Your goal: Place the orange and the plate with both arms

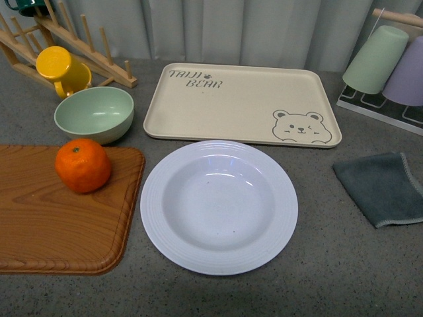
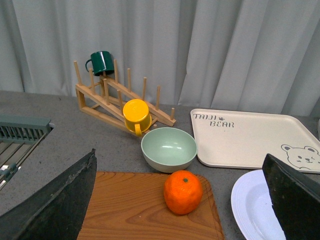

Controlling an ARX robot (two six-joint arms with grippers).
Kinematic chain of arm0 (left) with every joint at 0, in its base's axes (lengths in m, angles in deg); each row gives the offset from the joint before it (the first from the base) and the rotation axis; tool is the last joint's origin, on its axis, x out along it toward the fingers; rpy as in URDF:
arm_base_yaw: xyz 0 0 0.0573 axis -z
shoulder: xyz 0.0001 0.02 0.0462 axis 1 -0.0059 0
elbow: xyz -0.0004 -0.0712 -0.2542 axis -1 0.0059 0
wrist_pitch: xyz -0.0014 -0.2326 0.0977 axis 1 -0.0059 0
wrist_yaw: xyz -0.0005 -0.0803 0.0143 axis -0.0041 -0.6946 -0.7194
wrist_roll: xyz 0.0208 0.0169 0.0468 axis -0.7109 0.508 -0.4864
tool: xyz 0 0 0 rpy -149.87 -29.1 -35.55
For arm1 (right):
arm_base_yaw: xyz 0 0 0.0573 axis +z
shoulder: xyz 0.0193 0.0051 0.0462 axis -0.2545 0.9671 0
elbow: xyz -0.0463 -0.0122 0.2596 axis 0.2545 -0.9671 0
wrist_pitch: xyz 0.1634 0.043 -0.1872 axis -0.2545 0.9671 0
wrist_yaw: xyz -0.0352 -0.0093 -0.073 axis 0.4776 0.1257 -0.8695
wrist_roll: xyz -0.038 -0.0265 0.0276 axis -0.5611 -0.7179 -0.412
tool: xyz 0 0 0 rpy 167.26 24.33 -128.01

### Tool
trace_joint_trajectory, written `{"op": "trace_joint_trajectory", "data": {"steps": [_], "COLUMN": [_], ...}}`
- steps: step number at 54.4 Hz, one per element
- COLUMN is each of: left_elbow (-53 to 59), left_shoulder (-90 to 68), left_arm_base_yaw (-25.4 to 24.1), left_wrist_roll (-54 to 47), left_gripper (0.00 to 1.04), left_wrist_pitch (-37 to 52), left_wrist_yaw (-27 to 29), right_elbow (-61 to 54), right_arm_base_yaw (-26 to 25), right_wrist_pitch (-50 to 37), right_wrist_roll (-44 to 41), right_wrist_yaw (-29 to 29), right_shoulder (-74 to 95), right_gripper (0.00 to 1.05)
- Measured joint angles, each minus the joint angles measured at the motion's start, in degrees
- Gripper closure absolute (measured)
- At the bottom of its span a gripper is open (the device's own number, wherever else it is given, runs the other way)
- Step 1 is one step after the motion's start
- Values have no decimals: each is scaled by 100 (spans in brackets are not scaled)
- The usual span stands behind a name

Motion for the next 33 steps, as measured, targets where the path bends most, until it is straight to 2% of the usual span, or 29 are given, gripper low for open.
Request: {"op": "trace_joint_trajectory", "data": {"steps": [33], "left_elbow": [0], "left_shoulder": [0], "left_arm_base_yaw": [0], "left_wrist_roll": [0], "left_gripper": [6], "left_wrist_pitch": [0], "left_wrist_yaw": [0], "right_elbow": [0], "right_arm_base_yaw": [0], "right_wrist_pitch": [0], "right_wrist_roll": [0], "right_wrist_yaw": [0], "right_shoulder": [0], "right_gripper": [9]}}
